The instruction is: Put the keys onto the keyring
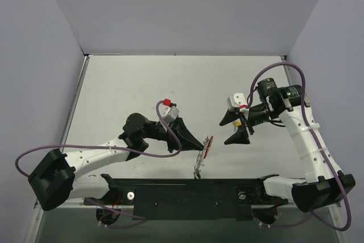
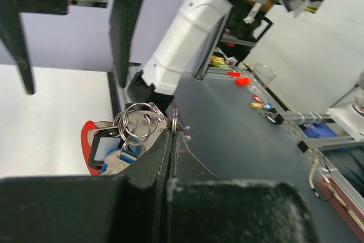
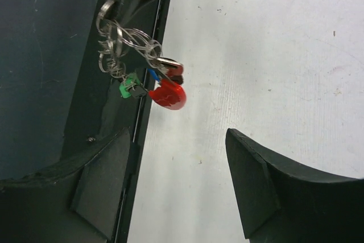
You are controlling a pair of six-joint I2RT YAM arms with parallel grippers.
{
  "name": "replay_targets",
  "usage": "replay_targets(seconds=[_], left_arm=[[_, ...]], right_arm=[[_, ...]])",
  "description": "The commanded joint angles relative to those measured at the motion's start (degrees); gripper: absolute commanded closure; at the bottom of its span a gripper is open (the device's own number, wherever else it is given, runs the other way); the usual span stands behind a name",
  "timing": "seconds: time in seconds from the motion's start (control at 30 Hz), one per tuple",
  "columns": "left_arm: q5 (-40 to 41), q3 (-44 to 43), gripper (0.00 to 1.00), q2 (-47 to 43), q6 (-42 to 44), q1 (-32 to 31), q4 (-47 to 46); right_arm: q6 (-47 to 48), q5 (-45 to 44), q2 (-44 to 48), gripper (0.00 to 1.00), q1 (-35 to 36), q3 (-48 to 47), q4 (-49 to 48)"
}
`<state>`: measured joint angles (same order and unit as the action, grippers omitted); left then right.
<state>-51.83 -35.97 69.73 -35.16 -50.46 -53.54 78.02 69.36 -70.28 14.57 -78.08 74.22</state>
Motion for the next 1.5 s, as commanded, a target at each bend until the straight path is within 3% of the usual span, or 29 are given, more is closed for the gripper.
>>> replay_targets(seconds=[0.0, 0.17, 0.37, 0.73, 0.87, 0.93, 1.0, 1.2, 1.23, 1.3, 1.33, 1.37, 1.4, 1.47], left_arm=[[-8.6, -3.9, 1.00, 0.2, -5.5, 0.3, -13.7], [-10.5, -6.6, 1.00, -0.2, -4.5, -0.3, -13.4], [-11.7, -11.3, 1.00, 0.6, -10.6, -2.2, -18.8], [-12.3, -17.3, 1.00, 3.9, -14.1, -5.1, -20.9], [-12.9, -17.2, 1.00, 3.7, -12.0, -4.9, -17.3], [-13.2, -16.9, 1.00, 2.3, -6.3, -4.9, -9.6], [-13.3, -16.9, 1.00, 1.6, -4.9, -4.9, -7.6], [-12.8, -16.8, 1.00, 0.8, -6.1, -5.0, -9.3], [-12.3, -16.4, 1.00, 0.3, -4.1, -4.6, -7.8], [-8.9, -15.8, 1.00, -2.1, 5.9, -4.0, 4.1], [-5.2, -16.5, 1.00, -4.2, 16.6, -3.9, 18.2], [-2.7, -17.4, 1.00, -5.9, 21.4, -3.9, 30.9], [2.4, -17.7, 1.00, -6.5, 29.5, -3.9, 35.0], [8.6, -17.8, 1.00, -7.2, 33.9, -3.3, 42.2]], right_arm=[[2.6, 2.2, 1.1, 0.36, -2.5, -0.2, 15.5], [2.3, 4.0, 2.3, 0.36, -5.2, 2.4, 14.3], [1.9, 6.0, 3.4, 0.36, -6.7, 6.0, 11.8], [2.7, 6.5, 4.9, 0.36, -7.6, 7.4, 11.7], [2.1, 6.4, 5.3, 0.36, -8.2, 7.0, 11.7], [1.8, 6.3, 5.5, 0.36, -8.4, 6.8, 11.7], [1.7, 6.3, 5.5, 0.36, -8.4, 6.8, 11.7], [1.3, 6.2, 5.5, 0.36, -8.6, 6.5, 11.7], [1.2, 6.0, 5.6, 0.36, -8.7, 6.4, 11.7], [0.7, 4.7, 5.7, 0.36, -8.7, 5.3, 12.1], [0.7, 3.3, 5.4, 0.36, -8.8, 4.0, 12.7], [0.7, 2.4, 5.2, 0.36, -8.9, 3.0, 13.8], [0.7, 0.7, 5.0, 0.36, -8.9, 1.0, 14.5], [-0.3, -1.0, 4.7, 0.36, -8.9, -1.6, 15.7]])
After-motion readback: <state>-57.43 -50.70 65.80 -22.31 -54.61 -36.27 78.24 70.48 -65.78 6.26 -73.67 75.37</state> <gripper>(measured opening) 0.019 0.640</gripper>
